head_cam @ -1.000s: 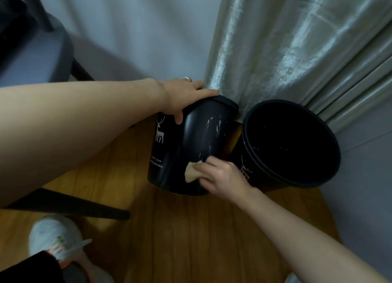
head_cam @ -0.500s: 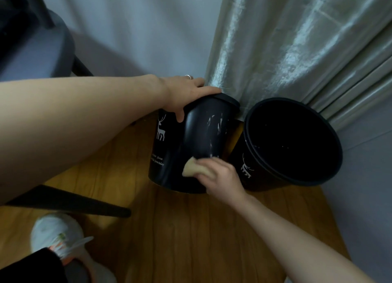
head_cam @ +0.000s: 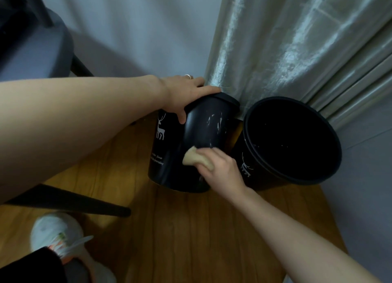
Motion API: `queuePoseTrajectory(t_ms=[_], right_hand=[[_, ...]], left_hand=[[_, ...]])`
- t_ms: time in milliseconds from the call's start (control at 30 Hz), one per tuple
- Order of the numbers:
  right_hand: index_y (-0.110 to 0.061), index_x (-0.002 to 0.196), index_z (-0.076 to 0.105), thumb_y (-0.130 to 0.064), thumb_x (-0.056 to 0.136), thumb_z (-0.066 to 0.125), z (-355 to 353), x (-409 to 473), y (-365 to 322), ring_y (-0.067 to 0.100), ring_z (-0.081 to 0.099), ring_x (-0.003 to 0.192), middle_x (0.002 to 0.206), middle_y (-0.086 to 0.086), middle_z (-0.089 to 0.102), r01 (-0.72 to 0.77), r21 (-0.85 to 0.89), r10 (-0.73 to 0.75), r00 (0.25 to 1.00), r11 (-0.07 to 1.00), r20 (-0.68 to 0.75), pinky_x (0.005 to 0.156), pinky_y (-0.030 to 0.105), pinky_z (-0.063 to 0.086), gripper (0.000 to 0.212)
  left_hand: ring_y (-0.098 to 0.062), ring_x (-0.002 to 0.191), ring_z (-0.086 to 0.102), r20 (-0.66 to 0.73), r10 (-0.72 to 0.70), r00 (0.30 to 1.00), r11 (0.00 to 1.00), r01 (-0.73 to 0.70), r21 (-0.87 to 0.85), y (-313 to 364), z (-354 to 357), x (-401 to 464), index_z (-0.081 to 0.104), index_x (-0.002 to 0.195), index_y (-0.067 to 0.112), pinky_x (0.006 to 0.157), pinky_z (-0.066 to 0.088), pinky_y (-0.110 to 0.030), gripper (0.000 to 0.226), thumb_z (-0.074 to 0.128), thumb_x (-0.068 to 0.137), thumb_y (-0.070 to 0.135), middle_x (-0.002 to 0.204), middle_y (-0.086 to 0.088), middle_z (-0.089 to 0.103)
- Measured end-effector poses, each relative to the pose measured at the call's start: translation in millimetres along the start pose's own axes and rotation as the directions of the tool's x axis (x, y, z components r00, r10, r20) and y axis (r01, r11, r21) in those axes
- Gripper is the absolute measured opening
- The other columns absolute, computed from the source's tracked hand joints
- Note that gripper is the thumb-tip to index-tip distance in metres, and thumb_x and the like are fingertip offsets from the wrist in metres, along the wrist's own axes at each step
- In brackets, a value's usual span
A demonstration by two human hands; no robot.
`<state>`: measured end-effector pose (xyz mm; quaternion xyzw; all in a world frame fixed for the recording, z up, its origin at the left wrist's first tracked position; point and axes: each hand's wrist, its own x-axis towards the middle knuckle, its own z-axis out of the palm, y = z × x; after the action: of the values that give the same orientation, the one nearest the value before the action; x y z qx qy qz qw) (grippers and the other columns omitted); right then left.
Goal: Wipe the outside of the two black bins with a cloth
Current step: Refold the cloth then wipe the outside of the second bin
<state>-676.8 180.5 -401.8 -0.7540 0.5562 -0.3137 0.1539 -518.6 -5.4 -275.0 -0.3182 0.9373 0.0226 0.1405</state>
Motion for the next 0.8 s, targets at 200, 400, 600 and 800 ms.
queuePoseTrajectory(t_ms=[200, 400, 600, 800], right_hand=[[-0.017, 0.121, 0.056, -0.027, 0.089, 0.059, 3.3, -30.6, 1.9, 0.015, 0.063, 0.084, 0.105, 0.002, 0.059, 0.219, -0.119, -0.195, 0.964, 0.969, 0.182, 0.065, 0.032, 0.059, 0.034], [-0.020, 0.118, 0.057, -0.030, 0.088, 0.058, -1.3, -11.1, -5.5, 0.021, 0.065, 0.078, 0.099, 0.002, 0.062, 0.205, -0.096, -0.187, 0.969, 0.974, 0.163, 0.060, 0.040, 0.058, 0.032], [-0.021, 0.106, 0.045, -0.029, 0.092, 0.062, -43.9, 47.7, -25.5, 0.022, 0.059, 0.086, 0.094, -0.002, 0.061, -0.420, 0.201, 0.462, 0.845, 0.885, -0.268, 0.069, 0.032, 0.040, 0.024], [-0.022, 0.111, 0.039, -0.023, 0.095, 0.049, -51.5, 71.3, -28.5, 0.016, 0.053, 0.088, 0.102, -0.001, 0.053, -0.587, 0.471, 0.728, 0.656, 0.658, -0.199, 0.073, 0.030, 0.036, 0.019]], left_hand=[[-0.030, 0.110, 0.046, 0.002, 0.002, 1.000, 0.999, -0.002, -0.041, -1.0, 0.2, -1.1, -0.004, 0.152, 0.039, 0.096, 0.043, -0.046, 0.123, 0.085, 0.067, 0.041, 0.129, -0.007, 0.038], [-0.032, 0.110, 0.046, -0.016, 0.020, 1.000, 0.999, -0.020, -0.048, 2.4, -0.2, -0.4, 0.000, 0.153, 0.038, 0.096, 0.042, -0.045, 0.119, 0.084, 0.069, 0.041, 0.128, -0.008, 0.039], [-0.033, 0.112, 0.047, -0.028, 0.026, 0.999, 0.998, -0.028, -0.051, 5.5, -1.1, 0.6, 0.003, 0.153, 0.035, 0.095, 0.040, -0.043, 0.117, 0.084, 0.069, 0.043, 0.129, -0.009, 0.040], [-0.033, 0.113, 0.047, -0.052, 0.014, 0.999, 0.997, -0.018, -0.079, 8.0, -0.4, 1.1, 0.005, 0.153, 0.035, 0.096, 0.041, -0.044, 0.112, 0.081, 0.072, 0.046, 0.129, -0.008, 0.041]])
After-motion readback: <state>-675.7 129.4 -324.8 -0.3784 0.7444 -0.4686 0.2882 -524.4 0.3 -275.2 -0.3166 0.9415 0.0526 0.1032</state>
